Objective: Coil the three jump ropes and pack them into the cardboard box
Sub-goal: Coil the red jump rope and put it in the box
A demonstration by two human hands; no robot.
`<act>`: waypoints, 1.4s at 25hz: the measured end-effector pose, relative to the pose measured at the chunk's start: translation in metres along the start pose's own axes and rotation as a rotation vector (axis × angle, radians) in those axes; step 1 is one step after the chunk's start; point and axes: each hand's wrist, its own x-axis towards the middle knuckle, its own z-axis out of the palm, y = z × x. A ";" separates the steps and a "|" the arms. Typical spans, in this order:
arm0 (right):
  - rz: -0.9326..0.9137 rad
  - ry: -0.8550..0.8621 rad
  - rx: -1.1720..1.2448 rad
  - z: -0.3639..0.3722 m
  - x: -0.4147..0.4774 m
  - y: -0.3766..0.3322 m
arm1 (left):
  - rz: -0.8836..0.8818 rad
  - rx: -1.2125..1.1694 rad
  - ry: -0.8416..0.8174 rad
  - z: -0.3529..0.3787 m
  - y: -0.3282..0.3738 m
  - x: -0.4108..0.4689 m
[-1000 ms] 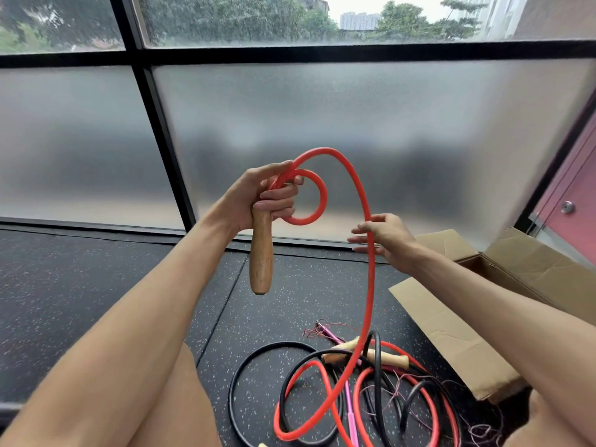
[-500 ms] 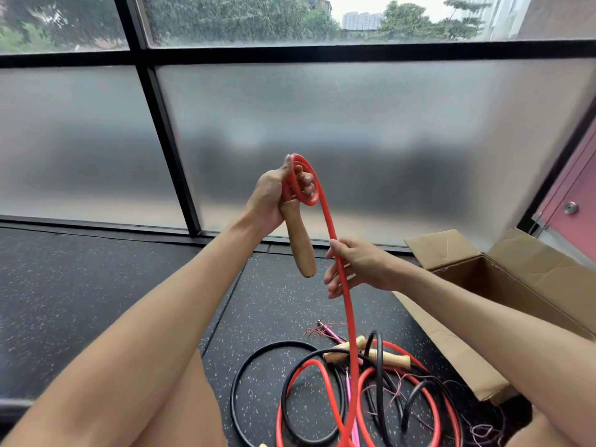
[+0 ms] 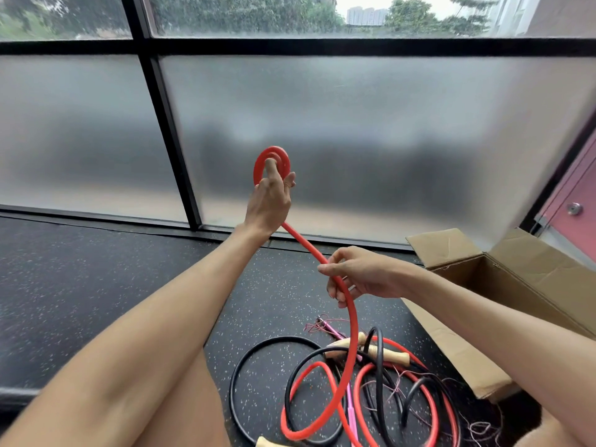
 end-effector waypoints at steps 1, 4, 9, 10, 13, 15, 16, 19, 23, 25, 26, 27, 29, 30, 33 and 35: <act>0.001 0.028 -0.036 0.000 -0.001 0.000 | 0.048 0.146 -0.018 -0.001 -0.007 -0.002; 0.016 0.178 -0.239 -0.003 -0.003 -0.005 | 0.131 0.439 -0.136 -0.008 -0.021 -0.008; -0.128 0.774 -0.987 -0.020 0.011 0.006 | -0.006 0.570 -0.502 -0.004 -0.026 -0.019; -0.233 0.864 -1.044 -0.020 0.012 0.008 | -0.064 0.559 -0.571 -0.004 -0.026 -0.020; -0.517 1.018 -1.076 -0.028 0.010 0.004 | -0.232 0.347 -0.681 -0.008 -0.023 -0.017; -0.632 1.065 -1.062 -0.039 0.006 -0.002 | -0.359 0.060 -0.725 -0.015 -0.014 -0.014; -0.673 1.078 -1.065 -0.045 0.005 -0.004 | -0.391 -0.040 -0.758 -0.019 -0.008 -0.013; -0.744 1.097 -1.021 -0.059 0.003 -0.003 | -0.386 -0.232 -0.879 -0.029 0.004 -0.012; -0.784 1.112 -0.792 -0.071 0.008 -0.005 | -0.363 -0.487 -0.946 -0.041 0.019 -0.012; -0.770 1.080 -0.624 -0.071 0.011 -0.008 | -0.352 -0.600 -0.973 -0.047 0.028 -0.011; -0.741 1.042 -0.532 -0.071 0.011 -0.010 | -0.346 -0.648 -0.985 -0.049 0.031 -0.010; -0.703 0.988 -0.442 -0.072 0.011 -0.012 | -0.337 -0.686 -0.990 -0.051 0.033 -0.010; -0.665 0.838 -0.231 -0.074 0.009 -0.015 | -0.320 -0.744 -0.999 -0.054 0.037 -0.009; -0.658 0.753 -0.088 -0.075 0.009 -0.017 | -0.314 -0.769 -1.007 -0.055 0.039 -0.009; -0.589 0.563 0.312 -0.076 0.010 -0.022 | -0.333 -0.877 -1.038 -0.056 0.045 -0.010; -0.549 0.497 0.437 -0.075 0.010 -0.024 | -0.347 -0.951 -1.053 -0.055 0.048 -0.011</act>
